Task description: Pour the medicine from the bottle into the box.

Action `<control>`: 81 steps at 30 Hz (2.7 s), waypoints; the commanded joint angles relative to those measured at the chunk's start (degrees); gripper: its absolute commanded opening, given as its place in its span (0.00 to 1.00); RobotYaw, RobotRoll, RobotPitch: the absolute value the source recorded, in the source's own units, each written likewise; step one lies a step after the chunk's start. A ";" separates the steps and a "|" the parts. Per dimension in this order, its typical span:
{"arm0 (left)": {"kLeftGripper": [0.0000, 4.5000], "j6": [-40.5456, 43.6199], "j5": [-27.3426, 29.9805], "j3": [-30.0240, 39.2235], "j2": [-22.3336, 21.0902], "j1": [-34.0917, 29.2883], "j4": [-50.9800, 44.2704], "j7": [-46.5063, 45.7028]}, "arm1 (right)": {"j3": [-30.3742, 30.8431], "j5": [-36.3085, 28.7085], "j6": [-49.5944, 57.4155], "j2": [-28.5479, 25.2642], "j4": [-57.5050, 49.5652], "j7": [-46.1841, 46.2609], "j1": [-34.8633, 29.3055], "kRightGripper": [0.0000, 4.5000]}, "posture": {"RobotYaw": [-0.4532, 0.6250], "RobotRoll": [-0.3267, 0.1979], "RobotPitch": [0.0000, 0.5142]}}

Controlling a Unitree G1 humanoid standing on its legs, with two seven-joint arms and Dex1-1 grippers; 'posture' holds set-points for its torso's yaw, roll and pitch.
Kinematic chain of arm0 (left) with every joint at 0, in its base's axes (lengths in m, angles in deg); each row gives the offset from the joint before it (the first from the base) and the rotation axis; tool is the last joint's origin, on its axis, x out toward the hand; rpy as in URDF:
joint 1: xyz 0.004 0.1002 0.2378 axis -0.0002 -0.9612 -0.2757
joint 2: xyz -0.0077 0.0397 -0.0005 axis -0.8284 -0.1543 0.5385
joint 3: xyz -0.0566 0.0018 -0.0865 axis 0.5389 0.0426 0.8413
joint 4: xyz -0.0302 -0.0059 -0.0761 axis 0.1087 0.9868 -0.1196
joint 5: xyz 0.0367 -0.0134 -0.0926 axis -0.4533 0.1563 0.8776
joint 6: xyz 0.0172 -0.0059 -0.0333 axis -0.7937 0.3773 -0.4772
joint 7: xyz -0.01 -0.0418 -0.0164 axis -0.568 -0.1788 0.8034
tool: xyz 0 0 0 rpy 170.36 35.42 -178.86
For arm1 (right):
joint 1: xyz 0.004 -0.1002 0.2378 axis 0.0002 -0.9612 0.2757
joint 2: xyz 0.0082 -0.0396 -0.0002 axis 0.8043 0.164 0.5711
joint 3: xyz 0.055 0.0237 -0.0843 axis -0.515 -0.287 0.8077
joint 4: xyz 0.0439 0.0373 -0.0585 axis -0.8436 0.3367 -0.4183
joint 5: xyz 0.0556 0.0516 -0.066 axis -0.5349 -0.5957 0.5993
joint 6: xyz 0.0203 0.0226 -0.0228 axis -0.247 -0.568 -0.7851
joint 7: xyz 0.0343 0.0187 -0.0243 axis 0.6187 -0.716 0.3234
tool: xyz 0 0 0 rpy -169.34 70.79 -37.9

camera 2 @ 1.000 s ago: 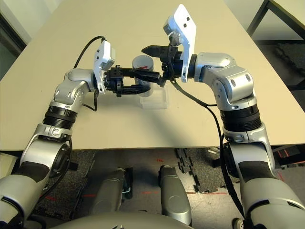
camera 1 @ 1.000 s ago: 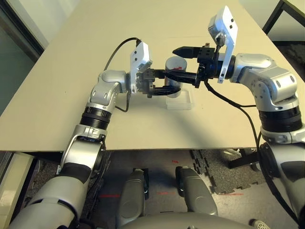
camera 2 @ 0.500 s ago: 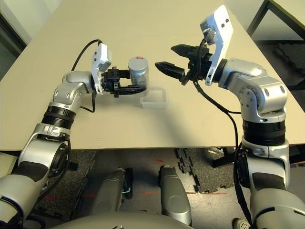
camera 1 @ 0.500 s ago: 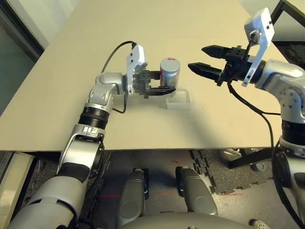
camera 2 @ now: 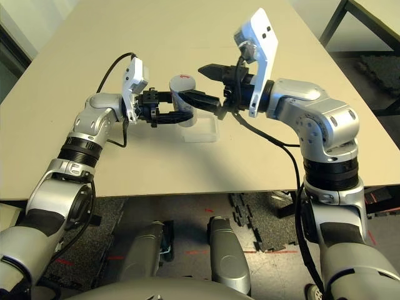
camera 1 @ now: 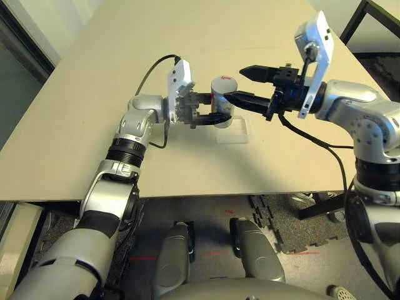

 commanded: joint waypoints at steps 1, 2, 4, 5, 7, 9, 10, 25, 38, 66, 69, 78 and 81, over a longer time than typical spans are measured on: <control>0.58 0.08 -0.37 -0.86 0.14 0.26 -0.99 0.60 | 1.94 1.23 -1.87 0.67 1.69 -0.91 1.35 1.00 | 0.26 0.62 0.27; 0.58 0.21 -0.32 -0.88 0.14 0.21 -1.25 0.58 | 2.38 1.66 -2.37 0.88 2.32 -1.04 1.58 1.00 | 0.26 0.62 0.27; 0.58 0.43 -0.23 -0.96 0.16 0.06 -1.85 0.51 | 3.13 2.59 -3.42 1.15 3.59 -1.31 2.00 1.00 | 0.27 0.62 0.27; 0.58 0.58 -0.19 -1.00 0.18 -0.05 -2.18 0.46 | 3.40 3.00 -3.90 1.27 4.19 -1.43 2.19 1.00 | 0.27 0.62 0.28; 0.58 0.87 -0.10 -1.07 0.25 -0.27 -2.79 0.36 | 3.65 3.64 -4.65 1.57 5.18 -1.49 2.54 1.00 | 0.27 0.62 0.28; 0.58 1.20 0.00 -1.16 0.32 -0.53 -3.46 0.25 | 3.68 4.05 -5.08 1.87 5.94 -1.54 2.87 1.00 | 0.27 0.62 0.28; 0.58 1.35 0.05 -1.20 0.34 -0.64 -3.73 0.17 | 3.66 4.25 -5.27 1.99 6.26 -1.59 3.01 1.00 | 0.27 0.62 0.28; 0.58 2.71 0.20 -1.20 0.52 -1.39 -5.29 -0.50 | 1.66 4.84 -4.98 1.40 5.73 -0.79 1.76 1.00 | 0.26 0.62 0.29; 0.58 2.10 0.03 -1.12 0.37 -1.42 -4.29 -0.61 | -6.11 0.72 -0.28 -5.20 0.01 1.31 -4.12 1.00 | 0.25 0.62 0.28; 0.58 -0.94 -0.63 -1.30 0.99 0.02 0.21 0.02 | 0.95 -2.02 1.03 -1.80 -1.21 -0.05 -0.85 1.00 | 0.25 0.62 0.28; 0.58 -0.95 -0.60 -1.35 1.01 -0.19 0.01 0.06 | 2.04 -0.88 -0.44 -1.20 0.38 -0.70 0.12 1.00 | 0.25 0.62 0.28; 0.58 -0.49 -0.42 -1.37 1.08 -0.59 -0.77 -0.07 | 4.73 3.78 -5.86 -0.70 3.84 -3.28 1.76 1.00 | 0.26 0.62 0.29; 0.58 -0.48 -0.43 -1.38 1.10 -0.58 -0.75 -0.07 | 4.82 4.59 -6.95 -0.27 4.29 -3.48 1.75 0.92 | 0.26 0.62 0.29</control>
